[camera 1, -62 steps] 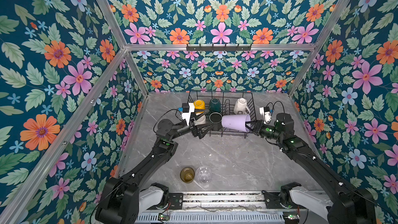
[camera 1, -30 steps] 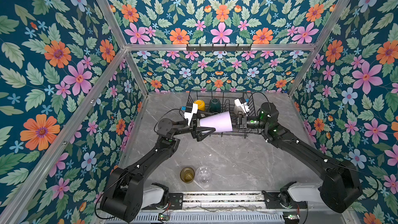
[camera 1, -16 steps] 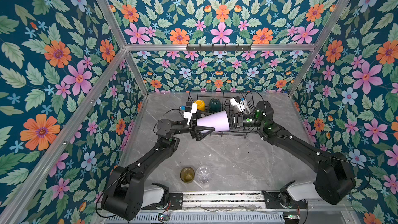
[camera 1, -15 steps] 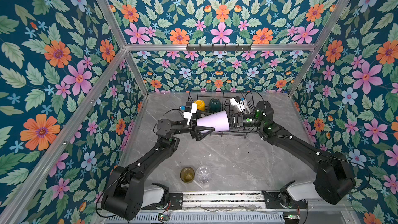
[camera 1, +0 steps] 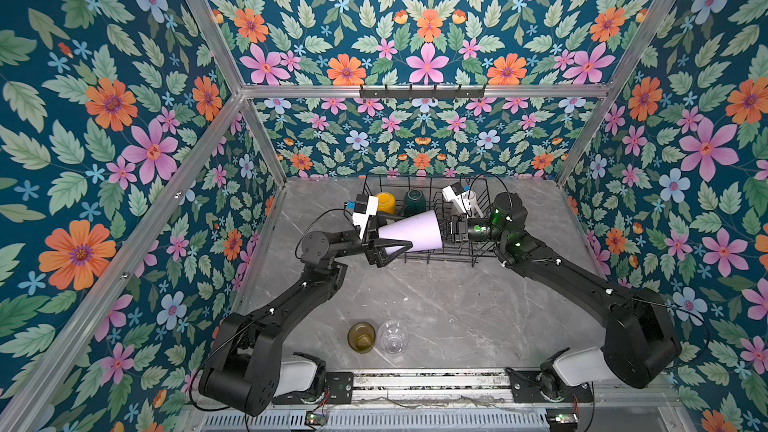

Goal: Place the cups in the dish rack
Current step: 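Close the left gripper on the lilac cup's base while the right holds it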

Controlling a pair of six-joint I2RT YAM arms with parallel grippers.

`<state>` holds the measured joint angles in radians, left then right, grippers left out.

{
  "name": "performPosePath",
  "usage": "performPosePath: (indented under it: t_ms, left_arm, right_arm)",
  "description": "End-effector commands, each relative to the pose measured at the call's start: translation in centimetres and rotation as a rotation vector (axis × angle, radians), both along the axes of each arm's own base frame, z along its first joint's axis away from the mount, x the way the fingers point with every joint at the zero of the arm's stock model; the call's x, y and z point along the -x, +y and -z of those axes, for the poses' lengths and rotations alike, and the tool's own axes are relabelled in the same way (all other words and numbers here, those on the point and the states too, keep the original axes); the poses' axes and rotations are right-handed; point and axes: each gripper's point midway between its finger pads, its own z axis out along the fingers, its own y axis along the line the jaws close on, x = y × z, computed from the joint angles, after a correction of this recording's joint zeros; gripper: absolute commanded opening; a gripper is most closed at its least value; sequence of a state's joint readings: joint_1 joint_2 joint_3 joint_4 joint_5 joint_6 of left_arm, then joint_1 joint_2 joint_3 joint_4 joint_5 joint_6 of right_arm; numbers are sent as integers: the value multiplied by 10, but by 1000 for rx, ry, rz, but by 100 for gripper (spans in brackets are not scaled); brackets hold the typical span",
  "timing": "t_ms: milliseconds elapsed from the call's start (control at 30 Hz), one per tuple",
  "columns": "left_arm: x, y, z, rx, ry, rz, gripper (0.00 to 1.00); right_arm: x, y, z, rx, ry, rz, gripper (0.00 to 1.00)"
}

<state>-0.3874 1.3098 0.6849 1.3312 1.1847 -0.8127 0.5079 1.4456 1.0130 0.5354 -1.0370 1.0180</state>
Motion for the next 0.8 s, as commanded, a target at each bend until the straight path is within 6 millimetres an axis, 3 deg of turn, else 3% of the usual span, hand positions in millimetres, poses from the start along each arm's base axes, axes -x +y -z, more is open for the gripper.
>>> performPosePath:
  t_ms: [0, 167, 533, 600, 767]
  left_arm:
    - [14, -2, -3, -10, -43, 57, 74]
    - [15, -1, -5, -8, -48, 58, 61]
    - [17, 0, -12, 4, -60, 57, 5]
    - [17, 0, -14, 8, -66, 53, 0]
    - [18, 1, -19, 14, -75, 51, 0]
  right_arm:
    - [0, 2, -9, -26, -28, 0, 0]
    - [-1, 3, -10, -23, -28, 0, 0]
    - [1, -1, -9, 4, -39, 26, 0]
    - [1, -2, -9, 9, -38, 33, 1]
    - [0, -4, -7, 27, -36, 61, 15]
